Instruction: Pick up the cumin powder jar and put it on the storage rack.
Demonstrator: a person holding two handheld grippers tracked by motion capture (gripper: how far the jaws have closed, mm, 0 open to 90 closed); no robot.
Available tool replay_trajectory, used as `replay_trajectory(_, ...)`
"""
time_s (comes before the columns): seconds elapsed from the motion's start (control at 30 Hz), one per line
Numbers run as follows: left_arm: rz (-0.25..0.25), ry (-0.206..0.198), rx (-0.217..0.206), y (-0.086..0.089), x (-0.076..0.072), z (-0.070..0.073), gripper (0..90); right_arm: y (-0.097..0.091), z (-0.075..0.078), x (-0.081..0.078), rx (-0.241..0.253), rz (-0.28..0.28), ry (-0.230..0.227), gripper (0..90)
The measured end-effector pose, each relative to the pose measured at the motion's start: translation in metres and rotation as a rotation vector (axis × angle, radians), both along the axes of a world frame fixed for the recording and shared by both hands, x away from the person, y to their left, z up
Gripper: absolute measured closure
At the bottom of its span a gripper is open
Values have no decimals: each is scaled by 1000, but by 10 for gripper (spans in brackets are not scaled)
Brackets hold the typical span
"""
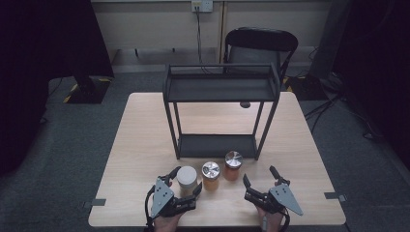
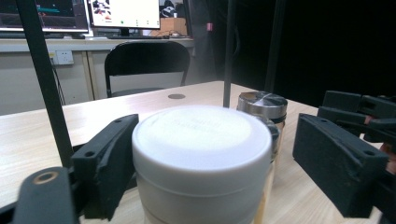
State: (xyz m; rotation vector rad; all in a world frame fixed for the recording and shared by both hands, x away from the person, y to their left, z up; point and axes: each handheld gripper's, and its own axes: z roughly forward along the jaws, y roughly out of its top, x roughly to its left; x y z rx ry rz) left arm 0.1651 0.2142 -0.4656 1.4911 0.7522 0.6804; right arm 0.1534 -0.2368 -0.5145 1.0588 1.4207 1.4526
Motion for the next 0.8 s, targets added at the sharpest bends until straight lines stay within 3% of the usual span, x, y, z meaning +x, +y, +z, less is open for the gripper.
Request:
replay_trajectory(0.6, -10, 72, 11, 1, 12, -7, 279, 0, -1, -1, -1, -1, -5, 28)
replay_trajectory(0.7, 2, 48, -2, 1, 9, -11, 326, 0, -1, -1, 0, -1, -5, 28)
replay_trajectory(0.8, 0, 54, 6, 2, 11, -9, 332, 1, -1, -1, -2, -2, -6, 28)
